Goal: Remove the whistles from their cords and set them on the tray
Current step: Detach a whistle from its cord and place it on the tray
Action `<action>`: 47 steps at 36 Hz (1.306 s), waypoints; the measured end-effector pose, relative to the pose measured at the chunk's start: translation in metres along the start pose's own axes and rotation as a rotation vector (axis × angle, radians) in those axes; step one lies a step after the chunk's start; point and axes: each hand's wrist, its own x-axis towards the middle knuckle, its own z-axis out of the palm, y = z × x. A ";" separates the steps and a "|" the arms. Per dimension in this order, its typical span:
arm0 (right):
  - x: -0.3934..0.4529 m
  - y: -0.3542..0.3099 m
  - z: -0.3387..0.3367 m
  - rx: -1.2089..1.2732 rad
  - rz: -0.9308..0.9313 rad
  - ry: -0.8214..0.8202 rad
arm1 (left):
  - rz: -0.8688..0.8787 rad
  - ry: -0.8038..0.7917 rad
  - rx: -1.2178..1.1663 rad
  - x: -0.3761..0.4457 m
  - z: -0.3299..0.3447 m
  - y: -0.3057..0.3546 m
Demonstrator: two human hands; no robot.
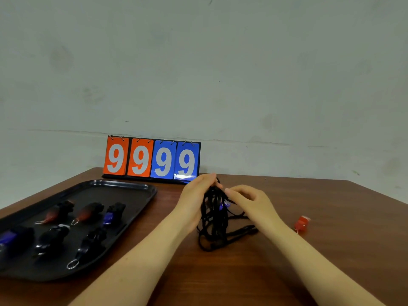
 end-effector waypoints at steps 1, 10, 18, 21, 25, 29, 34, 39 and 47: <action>0.000 -0.001 0.000 0.013 0.005 -0.015 | -0.006 -0.001 -0.002 0.000 0.000 -0.001; -0.001 0.004 0.006 -0.082 -0.092 0.027 | -0.033 0.036 0.033 0.003 0.002 -0.004; -0.006 -0.005 0.002 0.017 -0.243 0.053 | -0.290 0.056 -0.053 0.010 -0.006 -0.008; -0.010 -0.012 0.004 0.136 -0.288 -0.026 | -0.314 0.106 -0.087 0.010 -0.005 -0.006; -0.011 -0.011 0.003 0.096 -0.225 -0.049 | -0.174 0.213 -0.112 0.011 -0.006 -0.003; -0.008 -0.008 0.004 -0.009 -0.095 -0.015 | 0.031 0.162 0.099 0.011 -0.002 -0.003; -0.002 -0.005 0.002 -0.067 -0.028 0.056 | 0.143 0.068 0.303 0.007 0.001 -0.005; -0.002 -0.006 0.002 -0.061 -0.025 0.010 | 0.190 0.029 0.385 0.005 0.002 -0.007; 0.000 -0.004 -0.001 -0.008 0.049 0.087 | 0.117 -0.022 0.356 0.006 0.004 -0.010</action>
